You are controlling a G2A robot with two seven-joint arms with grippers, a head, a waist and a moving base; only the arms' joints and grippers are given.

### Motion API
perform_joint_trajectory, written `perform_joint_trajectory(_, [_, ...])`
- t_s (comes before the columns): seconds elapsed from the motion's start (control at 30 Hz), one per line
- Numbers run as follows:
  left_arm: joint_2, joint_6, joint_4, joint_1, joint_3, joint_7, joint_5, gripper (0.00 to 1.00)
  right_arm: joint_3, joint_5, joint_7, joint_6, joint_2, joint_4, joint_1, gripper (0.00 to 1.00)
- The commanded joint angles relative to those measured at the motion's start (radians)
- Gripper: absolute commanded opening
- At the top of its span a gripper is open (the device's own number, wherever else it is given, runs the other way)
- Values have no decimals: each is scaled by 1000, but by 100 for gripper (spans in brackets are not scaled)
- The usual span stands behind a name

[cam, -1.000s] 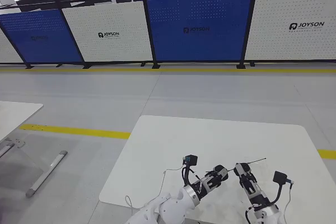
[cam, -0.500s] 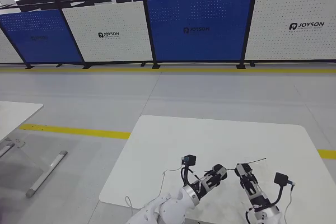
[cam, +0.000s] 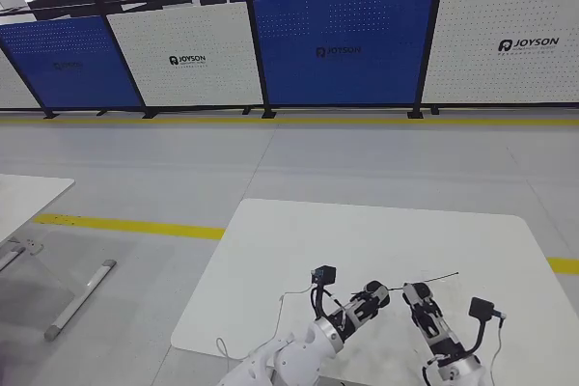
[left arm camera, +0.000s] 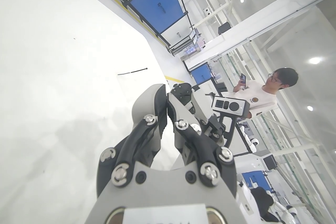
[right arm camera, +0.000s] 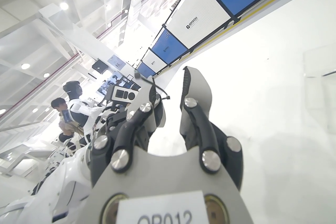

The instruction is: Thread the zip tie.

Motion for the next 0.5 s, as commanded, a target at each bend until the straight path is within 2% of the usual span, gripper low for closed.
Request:
perform_joint_trajectory(0.0, [-1,4,0,-1,0,1,-1,0,-2,-5,-4,0,2,-1,0,24])
perform_joint_trajectory(0.17, [-2,10,-1,-1,-5,1,-12,0,-7,-8,-15,0,7,-3,0,18])
perform_joint_trajectory(0.23, [-3,10,-2,0,-6,2,-14,0,-7,-5,-18,0,9,-5,-1,3])
perform_joint_trajectory(0.27, [-3,11,-3,1,-7,2,-14,0,-7,-4,-19,0,10,-6,-1,0])
perform_joint_trajectory(0.47, [-4,15,-7,2,-5,-2,-8,0,-10,-3,-25,0,15,-10,0,0])
